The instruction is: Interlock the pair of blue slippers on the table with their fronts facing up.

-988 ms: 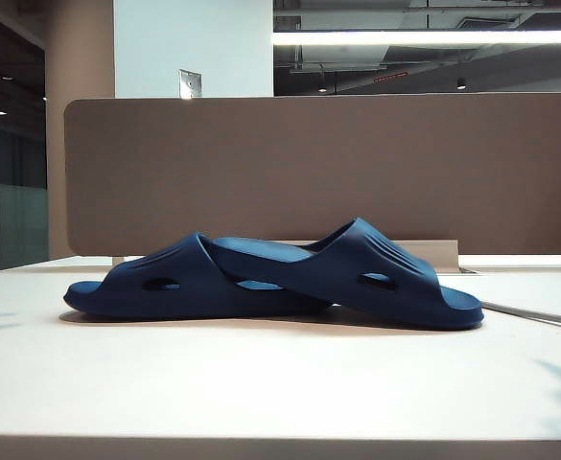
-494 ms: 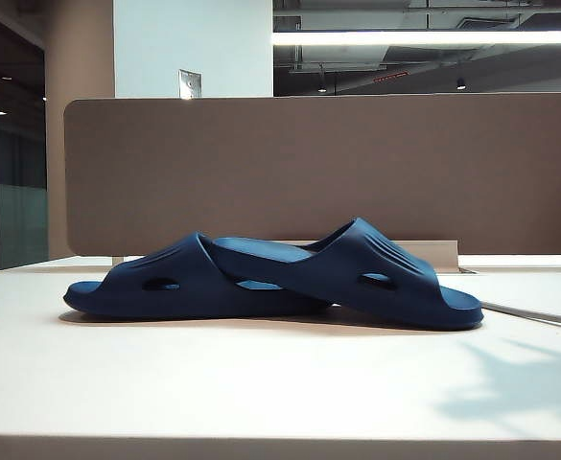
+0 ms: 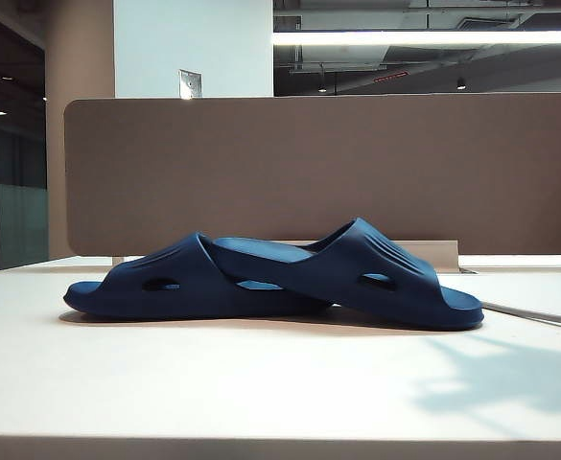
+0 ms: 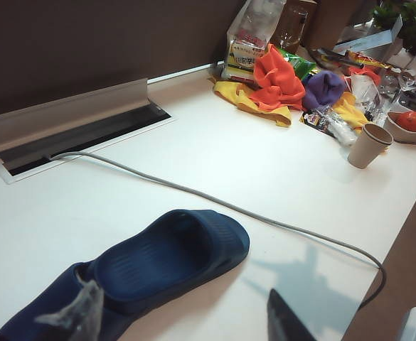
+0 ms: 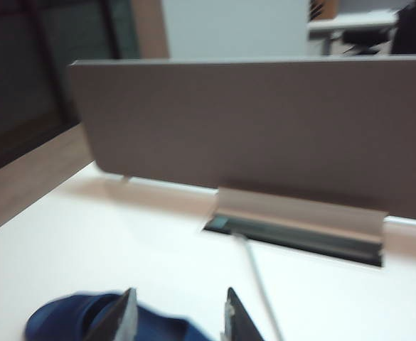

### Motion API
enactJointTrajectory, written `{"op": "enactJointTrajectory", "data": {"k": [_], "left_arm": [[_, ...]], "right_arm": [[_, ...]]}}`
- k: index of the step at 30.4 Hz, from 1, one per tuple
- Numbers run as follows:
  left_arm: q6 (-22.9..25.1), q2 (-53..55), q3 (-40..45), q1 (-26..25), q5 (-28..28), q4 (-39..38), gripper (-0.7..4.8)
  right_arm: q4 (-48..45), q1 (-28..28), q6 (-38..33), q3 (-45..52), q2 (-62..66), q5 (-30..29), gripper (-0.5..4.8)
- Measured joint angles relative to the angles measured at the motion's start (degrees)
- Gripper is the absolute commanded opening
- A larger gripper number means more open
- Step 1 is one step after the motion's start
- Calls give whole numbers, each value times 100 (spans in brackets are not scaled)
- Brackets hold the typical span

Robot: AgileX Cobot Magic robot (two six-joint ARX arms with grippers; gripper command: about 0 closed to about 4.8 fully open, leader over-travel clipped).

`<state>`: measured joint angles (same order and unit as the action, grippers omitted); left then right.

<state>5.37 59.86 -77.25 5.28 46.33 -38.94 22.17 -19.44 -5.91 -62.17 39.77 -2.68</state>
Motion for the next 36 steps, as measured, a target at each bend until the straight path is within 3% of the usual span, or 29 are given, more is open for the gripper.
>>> {"op": "enactJointTrajectory", "data": {"k": [8, 12, 29, 36], "left_arm": [[0, -42, 0, 2, 107, 9, 299], [0, -50, 0, 2, 105, -15, 299], [20, -109, 297, 2, 98, -109, 299], [15, -109, 723, 2, 96, -70, 299]], "right_arm": [[-212, 826, 83, -2, 566, -452, 157], [-319, 1200, -236, 7, 916, -905, 157], [-208, 1217, -361, 7, 2330, -1716, 157], [-166, 1217, -505, 7, 3005, -2522, 157]]}}
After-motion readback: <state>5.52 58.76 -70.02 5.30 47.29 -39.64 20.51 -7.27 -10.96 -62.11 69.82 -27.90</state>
